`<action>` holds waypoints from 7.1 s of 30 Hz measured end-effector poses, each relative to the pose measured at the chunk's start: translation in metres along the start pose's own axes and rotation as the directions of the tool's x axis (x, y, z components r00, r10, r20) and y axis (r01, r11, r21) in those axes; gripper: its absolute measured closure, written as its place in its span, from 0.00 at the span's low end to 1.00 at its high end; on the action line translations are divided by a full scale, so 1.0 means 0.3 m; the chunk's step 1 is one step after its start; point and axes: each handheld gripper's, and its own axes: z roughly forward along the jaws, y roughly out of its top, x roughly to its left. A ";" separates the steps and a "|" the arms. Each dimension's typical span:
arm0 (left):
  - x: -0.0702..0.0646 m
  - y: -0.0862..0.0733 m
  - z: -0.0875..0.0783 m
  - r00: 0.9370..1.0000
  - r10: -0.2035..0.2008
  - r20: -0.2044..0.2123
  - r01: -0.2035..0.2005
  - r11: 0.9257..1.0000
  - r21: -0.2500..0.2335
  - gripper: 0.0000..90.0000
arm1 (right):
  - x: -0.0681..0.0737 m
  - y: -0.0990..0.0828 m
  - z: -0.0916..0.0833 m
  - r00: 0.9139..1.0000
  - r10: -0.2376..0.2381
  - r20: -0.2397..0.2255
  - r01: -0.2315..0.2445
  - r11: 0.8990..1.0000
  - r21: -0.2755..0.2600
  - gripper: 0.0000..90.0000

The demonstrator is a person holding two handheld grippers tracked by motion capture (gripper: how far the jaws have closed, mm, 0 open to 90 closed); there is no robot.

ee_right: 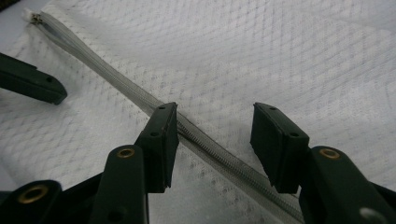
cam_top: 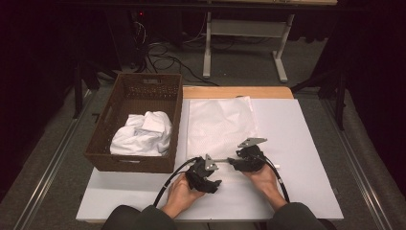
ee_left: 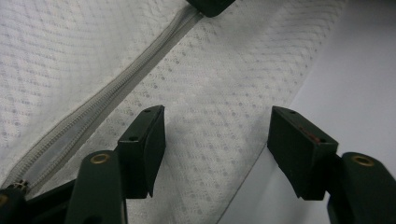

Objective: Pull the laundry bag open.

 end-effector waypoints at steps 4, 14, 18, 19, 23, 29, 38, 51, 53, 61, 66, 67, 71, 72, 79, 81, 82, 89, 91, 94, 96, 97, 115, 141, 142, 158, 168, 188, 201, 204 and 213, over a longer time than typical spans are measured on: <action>-0.004 0.001 -0.001 1.000 -0.003 -0.002 0.003 1.000 0.004 0.41 | -0.001 0.023 0.019 1.000 -0.007 0.007 0.007 1.000 0.025 0.57; -0.014 0.003 -0.004 1.000 0.014 0.010 -0.014 1.000 0.017 0.41 | 0.016 0.052 0.048 0.998 -0.060 0.030 0.058 0.997 0.050 0.56; -0.010 0.002 -0.002 0.999 0.025 0.020 -0.026 1.000 0.012 0.43 | 0.021 0.064 0.060 0.997 -0.075 0.031 0.073 0.996 0.051 0.58; -0.008 0.002 -0.002 0.999 0.029 0.024 -0.029 1.000 0.009 0.43 | 0.020 0.065 0.062 0.997 -0.078 0.031 0.076 0.996 0.045 0.60; -0.005 0.002 -0.002 0.999 0.033 0.027 -0.034 0.999 0.005 0.47 | 0.009 0.067 0.069 0.995 -0.095 0.025 0.094 0.995 0.028 0.72; 0.003 0.003 -0.004 1.000 0.025 0.017 -0.025 1.000 -0.004 0.62 | -0.017 0.073 0.072 0.994 -0.104 0.025 0.104 0.994 0.023 0.92; 0.019 0.011 -0.004 0.999 0.033 -0.037 -0.033 0.999 0.004 0.94 | -0.043 0.073 0.064 0.996 -0.079 0.050 0.078 0.997 0.026 0.98; 0.048 0.017 -0.025 0.999 0.018 -0.027 -0.017 0.998 0.062 0.99 | -0.050 0.067 -0.026 0.996 -0.081 0.048 0.080 0.997 0.019 0.98; 0.036 0.018 -0.025 0.999 0.034 -0.027 -0.032 0.997 0.067 0.99 | -0.044 0.066 -0.016 0.996 -0.082 0.042 0.080 0.996 0.033 0.97; 0.029 0.018 -0.024 0.999 0.034 -0.009 -0.033 0.997 0.066 0.98 | -0.040 0.069 0.050 0.996 -0.080 0.037 0.078 0.995 0.057 0.70; 0.030 0.018 -0.023 1.000 0.029 -0.004 -0.028 0.997 0.067 0.98 | -0.044 0.069 0.055 0.997 -0.073 0.032 0.071 0.996 0.055 0.69; 0.031 0.018 -0.022 1.000 0.027 -0.002 -0.027 0.997 0.068 0.98 | -0.044 0.069 0.055 0.997 -0.073 0.033 0.072 0.996 0.056 0.71; 0.033 0.019 -0.021 1.000 0.021 0.004 -0.021 0.997 0.069 0.99 | -0.042 0.074 0.062 0.994 -0.105 0.014 0.104 0.993 0.053 0.90; 0.032 0.018 -0.021 1.000 0.021 0.004 -0.021 0.998 0.067 0.98 | -0.042 0.077 0.062 0.993 -0.115 0.012 0.114 0.992 0.060 0.93; 0.034 0.020 -0.022 1.000 0.021 0.006 -0.021 0.997 0.070 0.99 | -0.044 0.105 0.052 0.991 -0.132 0.031 0.129 0.988 0.084 0.99; 0.034 0.020 -0.022 1.000 0.021 0.007 -0.022 0.997 0.071 0.99 | -0.051 0.120 0.035 0.992 -0.122 0.032 0.120 0.991 0.056 0.99; 0.034 0.020 -0.022 1.000 0.022 0.006 -0.022 0.997 0.071 0.99 | -0.052 0.130 0.024 0.992 -0.120 0.034 0.118 0.992 0.049 0.99; 0.040 0.022 -0.023 1.000 0.009 0.016 -0.010 0.997 0.075 0.99 | -0.052 0.182 -0.034 0.989 -0.139 0.052 0.139 0.990 0.001 0.99; 0.041 0.022 -0.023 1.000 0.006 0.020 -0.008 0.997 0.075 0.99 | -0.057 0.187 -0.043 0.990 -0.130 0.055 0.131 0.991 -0.007 0.99; 0.044 0.024 -0.026 0.998 -0.018 0.052 0.014 0.998 0.069 0.96 | -0.057 0.187 -0.046 0.992 -0.117 0.048 0.118 0.993 -0.005 0.99; 0.041 0.030 -0.034 0.997 -0.020 0.070 0.016 0.999 0.050 0.92 | -0.049 0.187 -0.045 0.991 -0.125 0.042 0.126 0.992 -0.006 0.99; 0.037 0.034 -0.038 0.997 -0.014 0.072 0.011 0.999 0.037 0.90 | -0.044 0.187 -0.045 0.990 -0.133 0.041 0.133 0.991 -0.002 0.99; 0.103 0.074 0.016 0.998 -0.050 -0.026 0.050 0.999 0.011 0.80 | -0.039 0.232 -0.065 0.992 -0.128 0.005 0.128 0.992 0.005 0.99; 0.092 0.065 0.027 0.997 -0.037 -0.065 0.039 0.999 0.033 0.69 | -0.109 0.364 -0.178 0.998 -0.062 0.000 0.062 0.997 0.049 0.99; 0.090 0.064 0.026 0.997 -0.038 -0.068 0.041 0.999 0.032 0.69 | -0.110 0.365 -0.181 0.998 -0.059 0.004 0.059 0.997 0.044 0.99; 0.082 0.097 -0.042 0.997 -0.078 0.017 0.077 0.996 0.040 0.51 | -0.084 0.355 -0.151 0.995 -0.096 0.011 0.095 0.993 0.074 0.99; 0.112 0.144 -0.165 0.998 -0.069 -0.003 0.069 0.995 0.078 0.48 | -0.078 0.351 -0.154 0.994 -0.111 -0.003 0.111 0.992 0.068 0.99; 0.209 0.187 -0.328 0.990 -0.102 -0.099 0.110 0.990 0.086 0.41 | -0.087 0.356 -0.132 0.991 -0.128 -0.034 0.130 0.988 0.079 0.99; 0.327 0.170 -0.446 0.966 -0.178 -0.186 0.195 0.978 0.080 0.38 | -0.093 0.356 -0.128 0.991 -0.126 -0.042 0.129 0.988 0.080 0.99; 0.359 0.164 -0.471 0.958 -0.200 -0.204 0.219 0.973 0.075 0.38 | -0.091 0.357 -0.128 0.991 -0.128 -0.042 0.131 0.988 0.078 0.99; 0.459 0.135 -0.484 0.928 -0.279 -0.248 0.309 0.947 0.089 0.39 | -0.092 0.358 -0.126 0.992 -0.123 -0.039 0.126 0.989 0.079 0.99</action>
